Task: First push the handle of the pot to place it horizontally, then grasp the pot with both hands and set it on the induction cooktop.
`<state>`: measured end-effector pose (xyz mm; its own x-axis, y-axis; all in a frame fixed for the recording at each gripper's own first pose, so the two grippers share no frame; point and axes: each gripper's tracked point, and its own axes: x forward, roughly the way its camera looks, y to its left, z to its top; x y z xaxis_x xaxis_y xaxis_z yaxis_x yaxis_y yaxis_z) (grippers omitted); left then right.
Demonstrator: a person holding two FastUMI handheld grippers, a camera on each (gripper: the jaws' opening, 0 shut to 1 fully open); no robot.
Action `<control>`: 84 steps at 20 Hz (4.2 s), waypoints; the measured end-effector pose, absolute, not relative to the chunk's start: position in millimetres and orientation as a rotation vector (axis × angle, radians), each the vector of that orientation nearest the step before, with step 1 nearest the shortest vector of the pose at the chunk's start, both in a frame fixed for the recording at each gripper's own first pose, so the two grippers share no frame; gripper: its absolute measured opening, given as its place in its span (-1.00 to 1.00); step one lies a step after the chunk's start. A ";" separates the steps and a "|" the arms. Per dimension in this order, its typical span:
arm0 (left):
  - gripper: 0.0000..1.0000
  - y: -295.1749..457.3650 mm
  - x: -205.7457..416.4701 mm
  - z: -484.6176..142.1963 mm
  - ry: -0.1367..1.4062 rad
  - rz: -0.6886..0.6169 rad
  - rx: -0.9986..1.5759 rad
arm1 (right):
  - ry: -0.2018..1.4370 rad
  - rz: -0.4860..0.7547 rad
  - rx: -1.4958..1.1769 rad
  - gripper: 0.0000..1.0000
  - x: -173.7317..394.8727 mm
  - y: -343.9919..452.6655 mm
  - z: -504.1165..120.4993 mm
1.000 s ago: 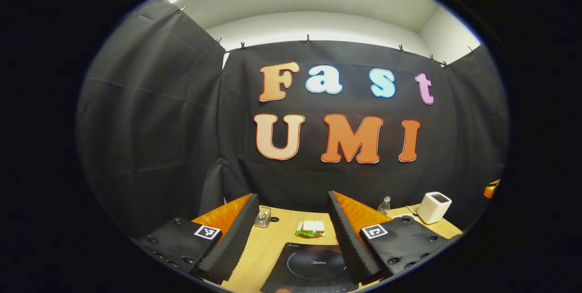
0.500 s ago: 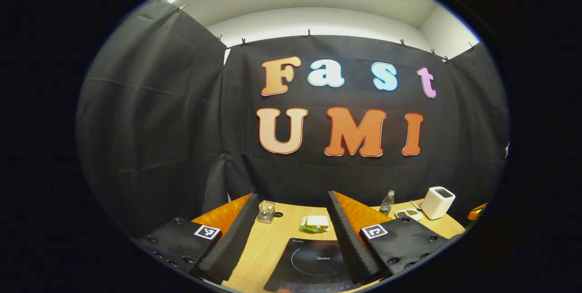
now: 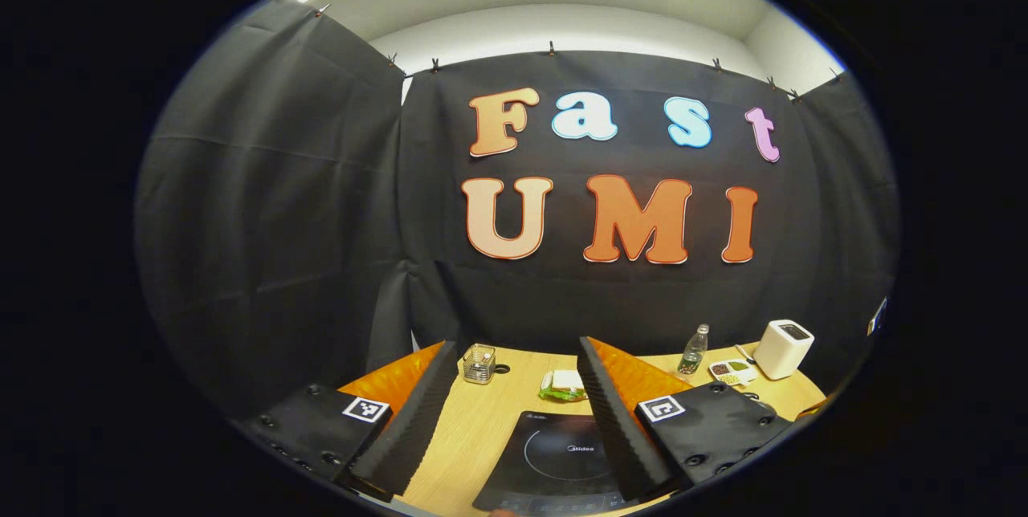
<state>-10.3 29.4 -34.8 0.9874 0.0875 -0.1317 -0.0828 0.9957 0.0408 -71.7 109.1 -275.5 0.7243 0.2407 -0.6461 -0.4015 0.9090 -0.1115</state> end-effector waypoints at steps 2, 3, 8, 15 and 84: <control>0.94 30.5 -10.9 -39.9 0.147 0.088 0.037 | 0.703 0.371 -0.246 -0.89 -77.3 114.2 -288.1; 0.94 30.6 -12.5 -41.5 0.152 0.088 0.033 | 0.722 0.379 -0.239 -0.89 -80.8 117.9 -294.3; 0.95 38.0 -12.8 -47.8 0.171 0.103 0.017 | 0.803 0.425 -0.250 -0.89 -100.5 130.9 -325.0; 0.96 58.5 -21.7 -52.6 0.185 0.159 0.025 | 0.886 0.472 -0.292 -0.89 -113.6 145.9 -355.0; 0.94 192.0 -130.7 -53.7 0.236 0.518 0.080 | 1.006 0.644 -0.146 -1.00 -48.1 309.0 -384.5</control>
